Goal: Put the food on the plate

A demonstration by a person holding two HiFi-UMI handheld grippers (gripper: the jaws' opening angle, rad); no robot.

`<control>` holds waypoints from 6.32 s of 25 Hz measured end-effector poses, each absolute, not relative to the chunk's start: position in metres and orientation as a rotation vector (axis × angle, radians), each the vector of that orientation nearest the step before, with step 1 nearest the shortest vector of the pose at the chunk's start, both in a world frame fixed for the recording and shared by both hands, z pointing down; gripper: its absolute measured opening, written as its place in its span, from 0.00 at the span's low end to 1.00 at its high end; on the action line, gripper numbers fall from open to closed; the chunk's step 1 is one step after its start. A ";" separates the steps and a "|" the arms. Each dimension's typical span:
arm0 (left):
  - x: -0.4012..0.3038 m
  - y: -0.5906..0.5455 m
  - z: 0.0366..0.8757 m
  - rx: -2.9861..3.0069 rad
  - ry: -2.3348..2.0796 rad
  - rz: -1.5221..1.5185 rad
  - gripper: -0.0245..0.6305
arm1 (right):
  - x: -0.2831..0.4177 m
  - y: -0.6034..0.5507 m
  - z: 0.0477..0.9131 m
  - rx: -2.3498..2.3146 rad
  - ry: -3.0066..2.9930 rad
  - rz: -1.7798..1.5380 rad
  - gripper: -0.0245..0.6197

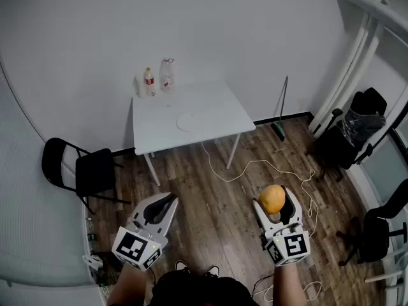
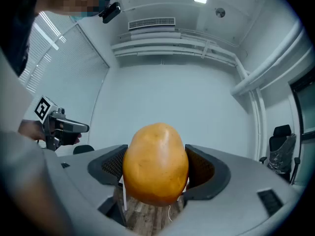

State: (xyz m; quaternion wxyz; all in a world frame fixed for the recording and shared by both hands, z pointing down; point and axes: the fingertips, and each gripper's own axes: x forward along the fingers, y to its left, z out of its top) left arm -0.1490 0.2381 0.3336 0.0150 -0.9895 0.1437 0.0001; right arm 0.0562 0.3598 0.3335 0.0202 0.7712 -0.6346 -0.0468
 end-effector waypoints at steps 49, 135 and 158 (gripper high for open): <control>-0.086 0.262 0.340 -3.039 0.489 -0.022 0.10 | 0.115 0.382 0.361 2.283 -2.121 -0.207 0.63; 0.028 -0.290 0.445 -3.122 1.137 -0.241 0.10 | 0.199 -0.372 0.629 1.332 -2.243 0.371 0.63; 0.000 -0.292 0.470 -3.136 1.198 -0.295 0.10 | 0.190 -0.383 0.744 1.131 -2.031 0.443 0.63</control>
